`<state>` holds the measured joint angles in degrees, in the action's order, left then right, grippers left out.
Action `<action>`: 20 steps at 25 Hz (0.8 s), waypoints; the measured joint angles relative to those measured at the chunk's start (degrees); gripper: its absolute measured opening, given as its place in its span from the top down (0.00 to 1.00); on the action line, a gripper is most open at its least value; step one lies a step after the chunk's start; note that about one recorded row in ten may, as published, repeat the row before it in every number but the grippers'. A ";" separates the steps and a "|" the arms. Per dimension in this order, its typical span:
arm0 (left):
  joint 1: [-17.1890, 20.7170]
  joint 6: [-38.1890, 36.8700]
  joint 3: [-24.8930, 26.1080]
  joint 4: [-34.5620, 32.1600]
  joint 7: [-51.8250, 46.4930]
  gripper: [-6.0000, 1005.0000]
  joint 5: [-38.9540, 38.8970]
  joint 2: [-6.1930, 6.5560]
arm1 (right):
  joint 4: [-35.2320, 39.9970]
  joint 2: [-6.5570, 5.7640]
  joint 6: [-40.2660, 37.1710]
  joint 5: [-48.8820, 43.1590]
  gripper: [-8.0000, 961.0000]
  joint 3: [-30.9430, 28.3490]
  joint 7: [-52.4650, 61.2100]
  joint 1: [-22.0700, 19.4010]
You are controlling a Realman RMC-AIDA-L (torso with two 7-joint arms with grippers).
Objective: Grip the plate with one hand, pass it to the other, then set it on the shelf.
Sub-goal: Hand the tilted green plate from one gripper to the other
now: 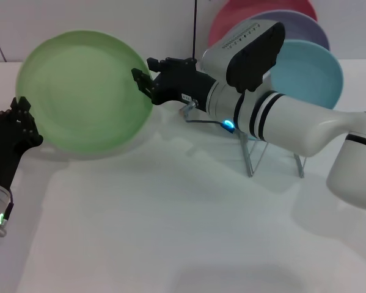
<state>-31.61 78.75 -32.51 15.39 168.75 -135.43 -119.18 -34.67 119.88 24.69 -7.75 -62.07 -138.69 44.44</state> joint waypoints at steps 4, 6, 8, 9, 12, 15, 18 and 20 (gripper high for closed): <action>0.02 -0.27 0.25 -0.02 0.00 0.96 0.08 0.00 | 0.16 0.00 0.00 0.84 0.64 0.21 -0.17 0.12; 0.01 -0.39 0.25 -0.14 0.00 0.96 0.09 0.00 | 0.18 0.00 0.00 0.85 0.65 0.21 -0.18 0.09; -0.01 -0.41 0.26 -0.20 0.00 0.96 0.09 0.00 | 0.19 0.00 0.00 0.85 0.66 0.21 -0.18 0.09; -0.03 -0.43 0.25 -0.25 0.00 0.96 0.09 0.00 | 0.20 0.00 0.00 0.86 0.67 0.20 -0.16 0.09; -0.04 -0.47 0.25 -0.37 0.00 0.96 0.09 0.00 | 0.22 0.00 0.01 0.90 0.70 0.20 -0.13 0.07; -0.04 -0.53 0.26 -0.45 0.00 0.96 0.09 0.00 | 0.22 0.00 0.01 0.90 0.73 0.20 -0.09 0.07; -0.03 -0.54 0.26 -0.46 0.00 0.96 0.09 0.00 | 0.22 0.00 -0.07 0.90 0.76 0.24 -0.08 0.11; -0.03 -0.56 0.25 -0.46 0.00 0.96 0.09 0.00 | 0.22 0.00 -0.08 0.90 0.78 0.28 -0.07 0.11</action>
<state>-31.64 78.19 -32.25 14.93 168.75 -135.35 -119.18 -34.46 119.88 24.61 -6.85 -61.79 -138.76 44.56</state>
